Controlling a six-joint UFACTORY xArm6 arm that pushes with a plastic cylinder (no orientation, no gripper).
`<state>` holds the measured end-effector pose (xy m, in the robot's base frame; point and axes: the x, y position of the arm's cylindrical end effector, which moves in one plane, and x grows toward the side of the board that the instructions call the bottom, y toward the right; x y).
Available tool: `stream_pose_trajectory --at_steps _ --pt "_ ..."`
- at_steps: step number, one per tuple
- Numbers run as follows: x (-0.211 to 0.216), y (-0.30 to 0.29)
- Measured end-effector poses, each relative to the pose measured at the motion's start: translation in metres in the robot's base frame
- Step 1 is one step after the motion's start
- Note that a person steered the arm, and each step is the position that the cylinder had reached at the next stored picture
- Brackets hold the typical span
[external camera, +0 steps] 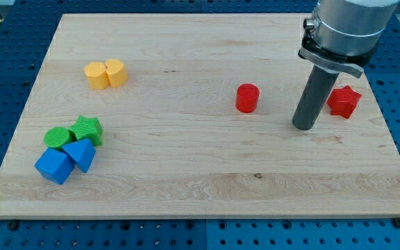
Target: Drag the red circle into the the bottom side of the yellow hexagon
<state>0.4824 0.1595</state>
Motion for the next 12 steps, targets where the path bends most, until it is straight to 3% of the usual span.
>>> stream_pose_trajectory --at_steps 3,4,5,6,12 --pt "0.013 -0.031" --pt "-0.003 -0.007" --pt "-0.046 -0.028" --pt "-0.054 -0.078" --pt "-0.065 -0.174"
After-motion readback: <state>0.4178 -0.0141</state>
